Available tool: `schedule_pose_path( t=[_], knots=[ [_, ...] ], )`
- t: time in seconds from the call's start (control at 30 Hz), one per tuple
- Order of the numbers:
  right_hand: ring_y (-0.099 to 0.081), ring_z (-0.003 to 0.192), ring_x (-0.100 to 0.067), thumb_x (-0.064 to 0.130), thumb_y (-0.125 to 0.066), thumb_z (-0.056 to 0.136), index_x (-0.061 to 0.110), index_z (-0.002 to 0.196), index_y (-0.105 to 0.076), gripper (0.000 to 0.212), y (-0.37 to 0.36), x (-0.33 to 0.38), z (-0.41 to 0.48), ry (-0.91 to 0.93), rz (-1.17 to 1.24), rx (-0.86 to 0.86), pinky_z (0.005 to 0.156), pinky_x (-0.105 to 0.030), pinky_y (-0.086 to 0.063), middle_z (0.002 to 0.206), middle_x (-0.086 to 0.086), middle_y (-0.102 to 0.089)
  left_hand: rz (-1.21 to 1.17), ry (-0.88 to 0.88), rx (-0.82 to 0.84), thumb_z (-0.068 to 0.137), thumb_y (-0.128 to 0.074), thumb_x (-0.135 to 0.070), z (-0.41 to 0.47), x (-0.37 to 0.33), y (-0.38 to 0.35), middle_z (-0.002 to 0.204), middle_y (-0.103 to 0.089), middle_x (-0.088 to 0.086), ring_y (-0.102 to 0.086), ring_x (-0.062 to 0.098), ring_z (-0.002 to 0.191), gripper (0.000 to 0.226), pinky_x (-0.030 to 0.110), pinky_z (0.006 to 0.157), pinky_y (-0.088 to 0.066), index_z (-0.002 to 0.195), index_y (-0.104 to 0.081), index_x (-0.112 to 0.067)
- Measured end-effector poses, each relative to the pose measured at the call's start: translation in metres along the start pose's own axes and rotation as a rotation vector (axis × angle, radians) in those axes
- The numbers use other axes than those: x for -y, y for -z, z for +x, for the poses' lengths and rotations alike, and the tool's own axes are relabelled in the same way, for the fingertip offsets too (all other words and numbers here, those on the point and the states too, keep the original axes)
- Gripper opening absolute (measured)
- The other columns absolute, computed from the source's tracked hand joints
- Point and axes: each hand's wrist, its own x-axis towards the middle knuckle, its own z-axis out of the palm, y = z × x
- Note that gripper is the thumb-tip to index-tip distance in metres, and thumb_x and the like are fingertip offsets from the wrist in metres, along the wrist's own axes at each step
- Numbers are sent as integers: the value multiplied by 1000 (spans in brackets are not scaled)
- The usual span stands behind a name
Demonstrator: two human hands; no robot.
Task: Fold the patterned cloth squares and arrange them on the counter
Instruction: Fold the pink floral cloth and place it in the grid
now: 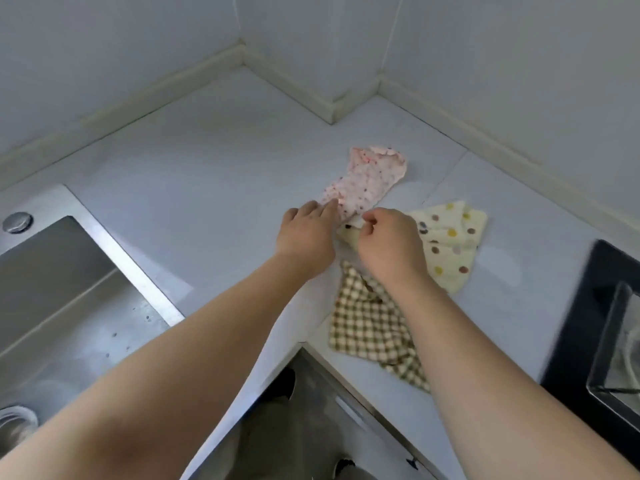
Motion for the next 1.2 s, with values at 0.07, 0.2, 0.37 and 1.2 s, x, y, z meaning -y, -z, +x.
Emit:
schedule_pose_path(
  t=[0.07, 0.2, 0.37, 1.2],
  knots=[
    [-52, 119, -29, 13, -49, 96, 12, 123, -68, 33, -17, -1, 5, 72, -92, -2, 94, -41, -49, 123, -7, -66, 30, 16, -247, 93, -47, -21, -7, 17, -14, 127, -64, 1, -47, 25, 127, 40, 36, 104, -29, 132, -57, -20],
    [-45, 124, -32, 10, -51, 92, 15, 129, -63, 39, -45, 15, 5, 239, -219, 6, 99, -40, -42, 129, -8, -59, 90, 74, -507, 92, -59, -34, -33, 49, -32, 88, -63, -1, -54, 29, 95, 19, 39, 85, -35, 90, -76, -26],
    [-47, 125, -34, 21, -54, 90, 20, 131, -58, 41, -76, 52, -10, 391, -353, 76, 99, -42, -38, 133, -9, -57, 146, 84, -533, 86, -57, -17, -65, 68, -32, 80, -60, 1, -54, 29, 89, 14, 37, 78, -35, 78, -69, -20],
    [-75, 64, -27, 18, -38, 104, 19, 102, -52, 14, 42, 99, -138, 147, 582, -294, 56, -36, -55, 89, -13, -73, -748, -121, -852, 100, -58, -29, -185, 105, 86, 89, -67, -10, -57, 11, 81, 17, 23, 64, -39, 101, -72, -20]
  ],
)
